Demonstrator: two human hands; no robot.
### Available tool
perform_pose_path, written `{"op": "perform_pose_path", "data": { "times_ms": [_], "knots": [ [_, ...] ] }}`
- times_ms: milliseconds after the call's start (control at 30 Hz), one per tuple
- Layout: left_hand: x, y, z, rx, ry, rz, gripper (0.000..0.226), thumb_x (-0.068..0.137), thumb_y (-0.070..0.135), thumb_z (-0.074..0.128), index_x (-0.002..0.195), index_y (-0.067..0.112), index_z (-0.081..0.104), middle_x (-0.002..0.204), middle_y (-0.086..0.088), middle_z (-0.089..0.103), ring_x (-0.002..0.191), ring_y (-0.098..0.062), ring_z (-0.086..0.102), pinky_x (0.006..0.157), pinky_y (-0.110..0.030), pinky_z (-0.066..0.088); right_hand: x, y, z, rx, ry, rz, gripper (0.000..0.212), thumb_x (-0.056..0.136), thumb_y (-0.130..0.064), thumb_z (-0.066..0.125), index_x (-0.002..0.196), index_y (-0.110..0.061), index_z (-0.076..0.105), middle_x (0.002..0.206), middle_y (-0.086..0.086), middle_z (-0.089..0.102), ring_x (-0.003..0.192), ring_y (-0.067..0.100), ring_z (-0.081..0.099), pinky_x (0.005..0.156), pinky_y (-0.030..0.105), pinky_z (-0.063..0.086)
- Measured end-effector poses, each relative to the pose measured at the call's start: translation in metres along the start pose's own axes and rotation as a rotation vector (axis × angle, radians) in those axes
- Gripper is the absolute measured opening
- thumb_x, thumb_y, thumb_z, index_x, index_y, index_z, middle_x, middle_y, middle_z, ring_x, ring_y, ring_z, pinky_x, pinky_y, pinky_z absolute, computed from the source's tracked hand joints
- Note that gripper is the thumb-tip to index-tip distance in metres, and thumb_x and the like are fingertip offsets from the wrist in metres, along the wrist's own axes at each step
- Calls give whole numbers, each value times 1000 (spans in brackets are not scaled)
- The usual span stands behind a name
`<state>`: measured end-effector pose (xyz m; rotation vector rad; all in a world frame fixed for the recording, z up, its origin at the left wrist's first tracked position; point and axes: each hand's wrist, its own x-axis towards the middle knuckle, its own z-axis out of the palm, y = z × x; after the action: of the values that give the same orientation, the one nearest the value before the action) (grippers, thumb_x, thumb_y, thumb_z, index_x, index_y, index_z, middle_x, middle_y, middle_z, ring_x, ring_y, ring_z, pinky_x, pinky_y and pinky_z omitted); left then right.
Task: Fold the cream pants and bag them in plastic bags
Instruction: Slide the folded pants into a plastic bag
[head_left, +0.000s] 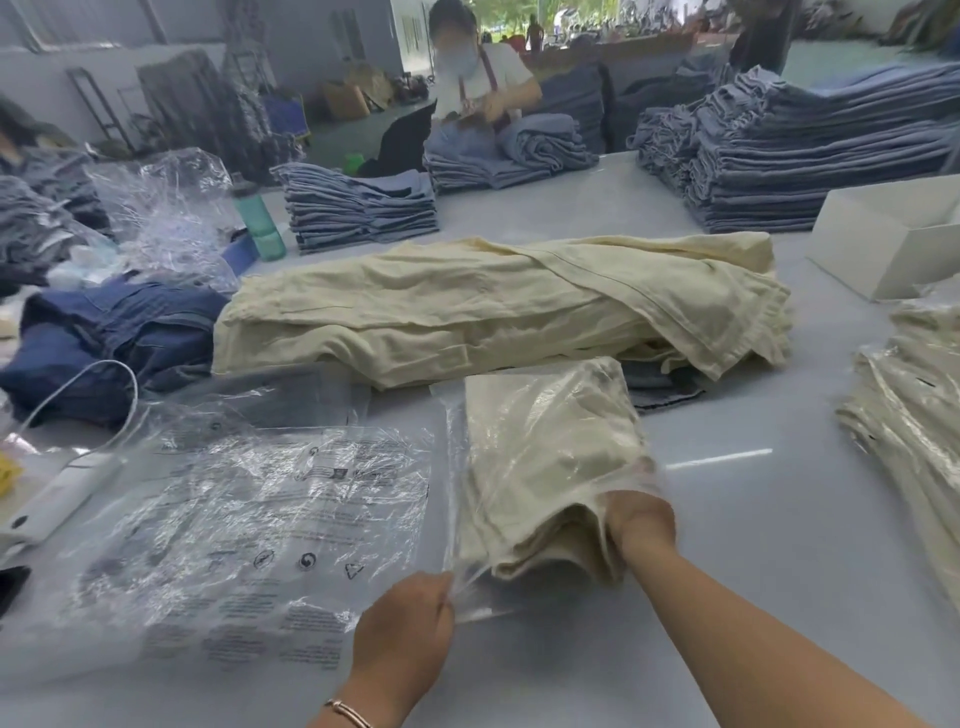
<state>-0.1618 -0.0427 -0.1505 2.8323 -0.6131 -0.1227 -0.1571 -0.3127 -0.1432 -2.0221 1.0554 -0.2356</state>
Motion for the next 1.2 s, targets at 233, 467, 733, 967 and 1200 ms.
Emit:
{"op": "perform_pose_path", "data": {
  "times_ms": [233,467,733,967,1200],
  "knots": [
    [11,9,-11,29,34,132,87,78,36,51,153,32,7,157,8,10,146,-16,5,117,-26,10,17,-30,-16,-192,-583,116,69,67,-47,78,122,-29,42,121,0,54,105,23,55,83,36,50],
    [48,38,-14,118,-5,352,82,74,21,63,148,36,29,121,3,47,99,-17,57,72,-24,45,15,-1,-32,197,-697,84,71,64,6,71,124,-27,50,102,16,64,84,30,61,61,32,50],
    [41,6,-16,214,-129,401,87,77,6,57,144,51,27,95,5,54,59,-20,51,52,-28,37,-3,28,-6,825,-166,-58,28,101,-3,35,87,-18,54,72,-10,62,64,5,60,56,16,52],
    [33,54,-8,23,95,586,81,62,38,65,141,29,45,121,-2,54,108,-21,56,83,-29,53,-7,30,-8,569,-326,-174,27,97,-2,47,107,-24,58,99,-13,67,93,5,66,82,23,54],
    [52,98,28,332,35,691,73,70,45,71,138,37,48,145,3,48,131,-20,49,100,-41,48,19,80,-53,-457,-200,-562,61,94,-43,48,149,-39,23,157,-20,12,143,-4,4,117,15,3]
  ]
}}
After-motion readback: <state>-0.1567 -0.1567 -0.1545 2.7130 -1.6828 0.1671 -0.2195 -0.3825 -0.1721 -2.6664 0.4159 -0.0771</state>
